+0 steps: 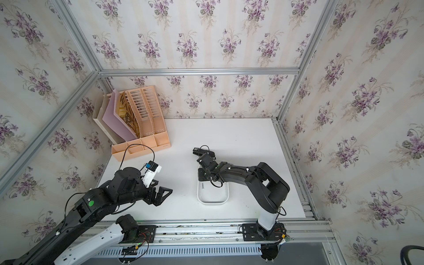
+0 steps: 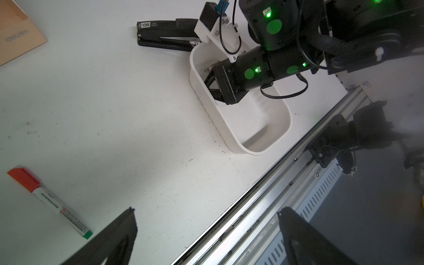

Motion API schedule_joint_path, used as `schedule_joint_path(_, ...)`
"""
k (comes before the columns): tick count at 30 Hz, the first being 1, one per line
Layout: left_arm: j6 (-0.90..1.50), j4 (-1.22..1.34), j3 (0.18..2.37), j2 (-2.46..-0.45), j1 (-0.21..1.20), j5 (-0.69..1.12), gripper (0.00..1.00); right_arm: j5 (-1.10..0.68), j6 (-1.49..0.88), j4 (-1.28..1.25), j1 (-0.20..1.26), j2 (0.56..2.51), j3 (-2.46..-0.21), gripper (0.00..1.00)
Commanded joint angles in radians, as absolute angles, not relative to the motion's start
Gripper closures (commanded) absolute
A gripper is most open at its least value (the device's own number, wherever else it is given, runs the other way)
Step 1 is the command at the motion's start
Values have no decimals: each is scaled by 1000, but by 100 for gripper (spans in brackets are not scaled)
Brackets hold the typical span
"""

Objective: Take out the screws from the storage box
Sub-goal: Pick up the screw from the storage box.

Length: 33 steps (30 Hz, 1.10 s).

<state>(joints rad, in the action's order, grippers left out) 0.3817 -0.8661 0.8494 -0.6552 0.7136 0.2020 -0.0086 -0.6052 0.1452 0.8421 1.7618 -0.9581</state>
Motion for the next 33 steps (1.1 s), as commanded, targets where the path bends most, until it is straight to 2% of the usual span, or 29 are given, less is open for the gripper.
schedule_joint_path(1,383,-855,853,-658,714,195,1,34,-598,196,848,1779,-971,80)
schedule_joint_path(9,385,-856,851,-660,713,189,1,101,-607,254,857,1803,-990,81)
schedule_joint_path(16,386,-858,853,-660,713,185,1,126,-607,294,858,1838,-1020,100)
schedule_joint_path(22,385,-858,852,-660,713,186,1,114,-599,276,857,1806,-1007,100)
schedule_joint_path(33,385,-858,852,-660,713,186,1,135,-577,203,858,1633,-927,100)
